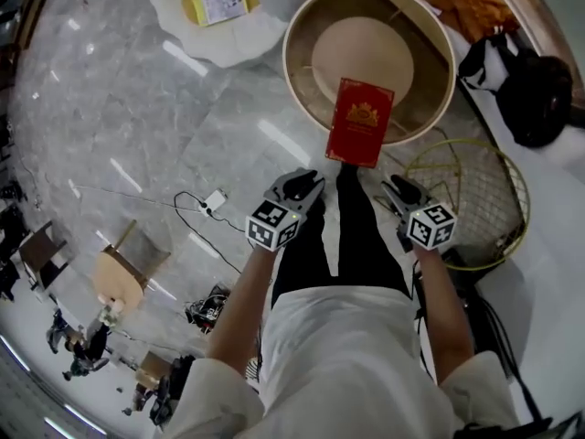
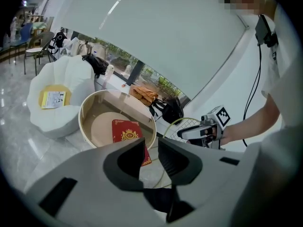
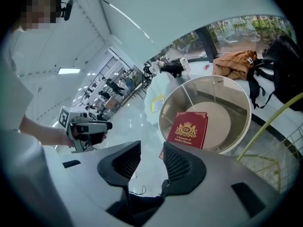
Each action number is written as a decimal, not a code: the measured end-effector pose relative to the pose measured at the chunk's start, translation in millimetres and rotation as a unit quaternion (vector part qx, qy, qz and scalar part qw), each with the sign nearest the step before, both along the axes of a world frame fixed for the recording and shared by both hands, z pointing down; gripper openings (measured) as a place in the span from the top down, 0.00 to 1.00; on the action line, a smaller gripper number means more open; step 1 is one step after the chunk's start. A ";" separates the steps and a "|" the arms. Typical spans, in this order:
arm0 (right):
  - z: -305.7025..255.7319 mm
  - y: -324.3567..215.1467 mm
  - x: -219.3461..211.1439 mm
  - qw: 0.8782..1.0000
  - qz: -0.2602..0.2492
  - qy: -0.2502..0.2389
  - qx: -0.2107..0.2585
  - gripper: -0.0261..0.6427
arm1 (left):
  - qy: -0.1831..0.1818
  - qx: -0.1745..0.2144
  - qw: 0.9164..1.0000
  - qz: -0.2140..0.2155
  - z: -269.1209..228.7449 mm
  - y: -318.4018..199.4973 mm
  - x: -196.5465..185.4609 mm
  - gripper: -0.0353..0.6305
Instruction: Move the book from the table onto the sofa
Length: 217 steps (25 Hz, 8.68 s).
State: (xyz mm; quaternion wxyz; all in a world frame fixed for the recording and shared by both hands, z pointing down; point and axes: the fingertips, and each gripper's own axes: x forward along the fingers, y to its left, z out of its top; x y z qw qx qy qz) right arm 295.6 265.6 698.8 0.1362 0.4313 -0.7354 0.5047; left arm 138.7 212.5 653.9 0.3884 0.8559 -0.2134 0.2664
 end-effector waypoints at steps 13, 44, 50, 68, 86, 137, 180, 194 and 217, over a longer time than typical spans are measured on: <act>107.5 3.8 -9.5 0.997 -0.012 -0.005 -0.071 0.63 | -0.028 -0.054 0.998 -0.021 110.3 -4.1 5.1 0.74; 257.8 1.6 -32.0 0.969 -0.009 -0.126 -0.214 0.38 | -0.051 -0.183 0.982 -0.016 274.1 17.3 28.3 0.48; 265.1 0.3 -41.6 0.962 0.008 -0.168 -0.217 0.38 | -0.052 -0.183 0.981 -0.022 284.3 17.3 35.9 0.48; 202.4 -4.5 -38.6 0.971 -0.041 -0.165 -0.166 0.42 | -0.024 -0.159 0.985 -0.054 226.5 20.3 35.6 0.48; 9.6 -62.1 -54.7 0.979 -0.115 -0.140 -0.094 0.43 | 0.002 -0.102 0.989 -0.111 33.4 -23.9 13.6 0.48; -162.1 -221.0 -388.9 0.983 -0.126 -0.130 -0.008 0.44 | 0.033 -0.020 0.991 -0.126 -136.9 -177.1 -322.9 0.48; -102.1 -467.3 -363.4 0.970 -0.198 -0.133 -0.036 0.45 | 0.045 -0.018 0.983 -0.180 -77.2 -420.4 -295.5 0.48; -72.2 -515.0 -397.4 0.979 -0.153 -0.119 -0.059 0.45 | 0.053 -0.044 0.988 -0.137 -45.6 -476.9 -330.5 0.48; 101.0 -587.2 -389.5 0.979 -0.152 -0.092 -0.097 0.45 | 0.053 -0.082 0.989 -0.114 134.7 -552.0 -319.6 0.48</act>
